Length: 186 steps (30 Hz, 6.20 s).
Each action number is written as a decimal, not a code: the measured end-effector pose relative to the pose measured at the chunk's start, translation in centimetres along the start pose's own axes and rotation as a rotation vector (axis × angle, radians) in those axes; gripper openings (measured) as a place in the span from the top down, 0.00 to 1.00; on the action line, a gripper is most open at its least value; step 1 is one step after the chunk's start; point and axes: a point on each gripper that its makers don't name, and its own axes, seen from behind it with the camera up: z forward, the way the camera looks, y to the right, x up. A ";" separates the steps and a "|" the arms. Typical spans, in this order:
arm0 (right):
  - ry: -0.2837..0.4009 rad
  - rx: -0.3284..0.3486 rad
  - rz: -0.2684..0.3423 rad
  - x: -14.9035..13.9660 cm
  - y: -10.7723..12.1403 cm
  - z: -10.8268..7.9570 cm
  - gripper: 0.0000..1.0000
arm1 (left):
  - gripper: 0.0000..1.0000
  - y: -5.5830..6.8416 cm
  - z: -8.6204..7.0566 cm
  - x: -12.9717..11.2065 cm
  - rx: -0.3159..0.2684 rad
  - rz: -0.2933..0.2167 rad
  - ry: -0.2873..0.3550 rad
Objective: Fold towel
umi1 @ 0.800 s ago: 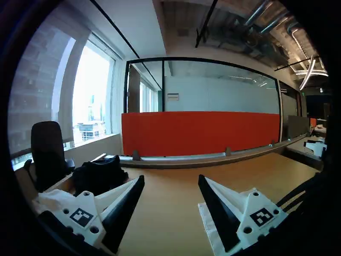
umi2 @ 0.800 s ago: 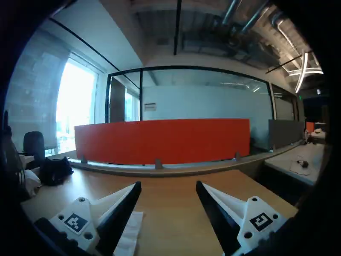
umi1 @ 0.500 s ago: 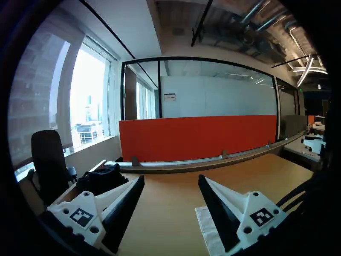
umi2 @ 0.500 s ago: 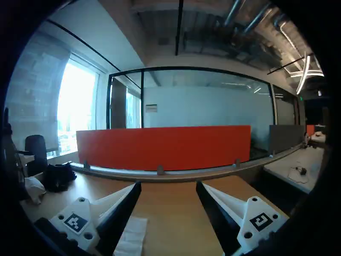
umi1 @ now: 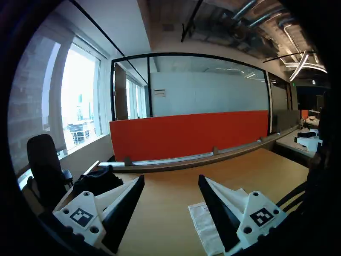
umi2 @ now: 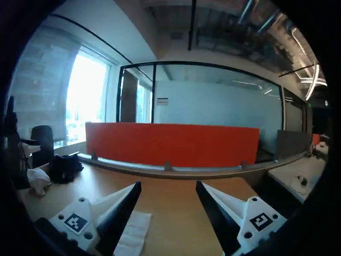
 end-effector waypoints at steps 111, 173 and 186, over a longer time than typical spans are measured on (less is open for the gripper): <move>-0.735 0.603 -0.271 -31.7 -11.2 -4.6 0.17 | 0.20 13.7 -1.6 -33.2 -0.597 0.257 -0.715; -0.588 0.600 -0.170 -19.4 -11.7 -5.6 0.88 | 0.85 13.5 -4.6 -23.1 -0.471 0.097 -0.717; -0.580 0.596 -0.146 -16.5 -10.9 -7.5 0.88 | 0.85 14.4 -6.7 -20.4 -0.486 0.062 -0.739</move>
